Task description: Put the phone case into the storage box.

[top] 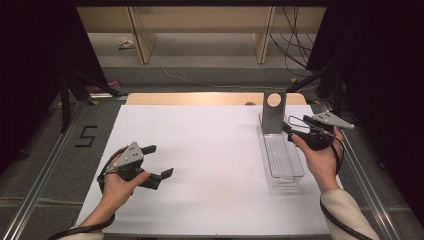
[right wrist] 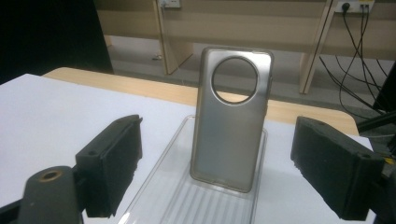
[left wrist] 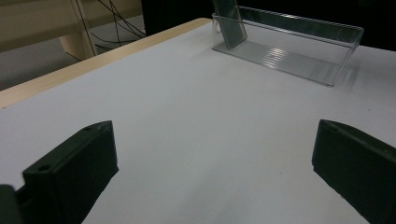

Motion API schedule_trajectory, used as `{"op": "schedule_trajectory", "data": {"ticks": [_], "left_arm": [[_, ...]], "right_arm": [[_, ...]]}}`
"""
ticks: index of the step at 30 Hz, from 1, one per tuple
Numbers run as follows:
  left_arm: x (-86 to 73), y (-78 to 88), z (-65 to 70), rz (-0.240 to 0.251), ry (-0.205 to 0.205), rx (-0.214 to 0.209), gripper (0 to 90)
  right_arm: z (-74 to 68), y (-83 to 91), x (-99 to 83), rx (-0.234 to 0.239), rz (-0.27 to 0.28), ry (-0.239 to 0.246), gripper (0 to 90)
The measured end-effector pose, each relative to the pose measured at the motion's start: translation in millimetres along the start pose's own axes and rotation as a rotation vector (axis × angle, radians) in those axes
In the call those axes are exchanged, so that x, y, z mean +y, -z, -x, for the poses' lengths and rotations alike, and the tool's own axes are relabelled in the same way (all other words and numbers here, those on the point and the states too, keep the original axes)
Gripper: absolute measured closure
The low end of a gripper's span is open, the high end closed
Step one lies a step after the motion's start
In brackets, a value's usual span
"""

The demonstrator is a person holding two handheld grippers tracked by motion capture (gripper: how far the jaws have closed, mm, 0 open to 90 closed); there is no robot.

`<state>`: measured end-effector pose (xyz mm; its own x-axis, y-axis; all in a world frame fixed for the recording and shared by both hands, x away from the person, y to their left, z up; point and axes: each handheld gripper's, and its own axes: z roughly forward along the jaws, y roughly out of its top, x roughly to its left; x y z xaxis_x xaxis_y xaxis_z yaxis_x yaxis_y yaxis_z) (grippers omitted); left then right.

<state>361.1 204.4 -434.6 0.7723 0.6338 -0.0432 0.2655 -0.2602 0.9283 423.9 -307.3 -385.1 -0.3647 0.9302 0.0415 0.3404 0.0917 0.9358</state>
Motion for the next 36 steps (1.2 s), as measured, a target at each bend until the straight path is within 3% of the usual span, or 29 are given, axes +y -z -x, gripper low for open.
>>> {"op": "schedule_trajectory", "data": {"ticks": [16,25,36], "left_arm": [[0.1,0.0,0.1,-0.001,-0.001,0.002,0.0],[0.5,0.5,0.2,0.003,-0.002,0.003,0.0],[0.6,0.6,0.2,0.003,0.000,0.005,0.0]], "right_arm": [[-2.9,18.4,-7.9,0.025,0.008,-0.005,18.3],[-4.5,29.9,-15.7,0.050,-0.006,0.000,17.8],[-9.5,44.9,-25.6,0.092,0.013,0.001,17.1]]}}
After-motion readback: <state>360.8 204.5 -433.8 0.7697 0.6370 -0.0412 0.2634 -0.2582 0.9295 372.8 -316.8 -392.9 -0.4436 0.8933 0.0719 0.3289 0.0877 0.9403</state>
